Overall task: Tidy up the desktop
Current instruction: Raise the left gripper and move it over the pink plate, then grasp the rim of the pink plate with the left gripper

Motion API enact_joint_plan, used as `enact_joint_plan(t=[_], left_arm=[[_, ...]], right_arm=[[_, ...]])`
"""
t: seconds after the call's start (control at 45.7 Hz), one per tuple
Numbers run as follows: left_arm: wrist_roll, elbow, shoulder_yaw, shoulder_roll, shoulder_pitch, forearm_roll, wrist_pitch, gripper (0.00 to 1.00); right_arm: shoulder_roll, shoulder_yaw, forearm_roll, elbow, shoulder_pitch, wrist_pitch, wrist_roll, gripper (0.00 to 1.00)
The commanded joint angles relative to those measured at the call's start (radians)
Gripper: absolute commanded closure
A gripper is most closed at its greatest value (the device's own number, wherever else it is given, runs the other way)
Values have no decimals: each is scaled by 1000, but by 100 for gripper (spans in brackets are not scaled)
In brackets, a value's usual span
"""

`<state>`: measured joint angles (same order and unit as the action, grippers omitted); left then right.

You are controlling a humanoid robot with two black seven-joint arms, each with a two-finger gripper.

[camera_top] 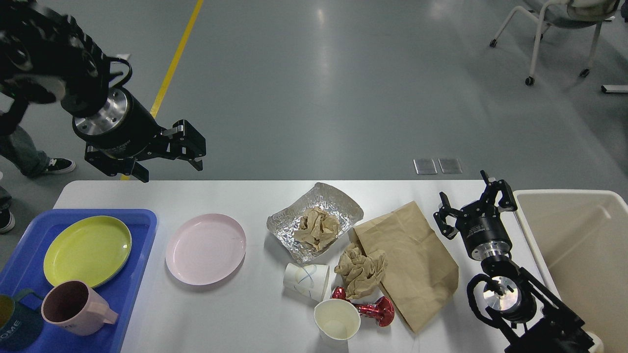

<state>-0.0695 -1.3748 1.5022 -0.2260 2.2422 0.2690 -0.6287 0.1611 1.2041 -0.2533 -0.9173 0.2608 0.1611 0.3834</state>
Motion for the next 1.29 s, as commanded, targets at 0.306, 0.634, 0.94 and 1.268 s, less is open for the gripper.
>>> enact_joint_plan(t=[0.306, 0.634, 0.94, 1.268], left_arm=[[190, 91, -183, -33, -472, 302, 431, 8], [310, 171, -364, -61, -693, 299, 609, 6], [238, 226, -476, -134, -823, 254, 623, 6], [231, 238, -513, -121, -895, 253, 699, 9]], right_arm=[[0, 0, 0, 0, 0, 0, 0, 0], [0, 0, 0, 0, 0, 0, 0, 0], [0, 0, 0, 0, 0, 0, 0, 0], [0, 0, 0, 0, 0, 0, 0, 0]])
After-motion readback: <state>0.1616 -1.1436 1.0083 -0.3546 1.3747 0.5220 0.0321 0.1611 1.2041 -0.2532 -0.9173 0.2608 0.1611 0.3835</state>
